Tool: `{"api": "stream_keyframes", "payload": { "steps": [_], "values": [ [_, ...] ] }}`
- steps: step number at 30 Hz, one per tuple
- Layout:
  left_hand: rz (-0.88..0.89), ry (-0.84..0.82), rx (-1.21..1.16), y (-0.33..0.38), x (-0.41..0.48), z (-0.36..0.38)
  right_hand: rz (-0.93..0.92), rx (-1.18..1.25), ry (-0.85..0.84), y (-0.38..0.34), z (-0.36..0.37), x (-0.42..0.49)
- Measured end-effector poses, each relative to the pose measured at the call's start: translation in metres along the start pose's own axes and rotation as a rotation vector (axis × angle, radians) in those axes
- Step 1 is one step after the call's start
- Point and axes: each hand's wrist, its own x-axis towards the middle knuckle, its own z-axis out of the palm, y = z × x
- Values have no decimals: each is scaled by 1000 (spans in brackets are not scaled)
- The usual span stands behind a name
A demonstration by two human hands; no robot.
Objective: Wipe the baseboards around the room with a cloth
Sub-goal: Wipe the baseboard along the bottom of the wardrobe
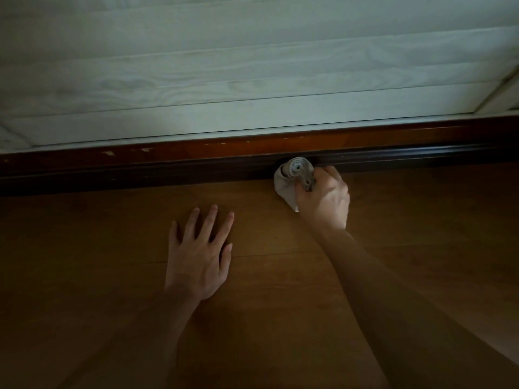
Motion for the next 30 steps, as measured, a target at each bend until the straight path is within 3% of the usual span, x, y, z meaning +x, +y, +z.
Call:
{"api": "stream_keyframes", "payload": {
  "steps": [6,12,23,30],
  "values": [
    [-7,-2,-9,-1,0,-1,237,-65,152,48,-38,15],
    [-8,-4,-15,2,1,-2,196,-9,77,50,-41,18],
    [3,15,-22,0,2,1,265,1,171,39,-35,13],
    [15,67,-62,-1,1,8,153,16,94,4,-12,1]
  ]
}}
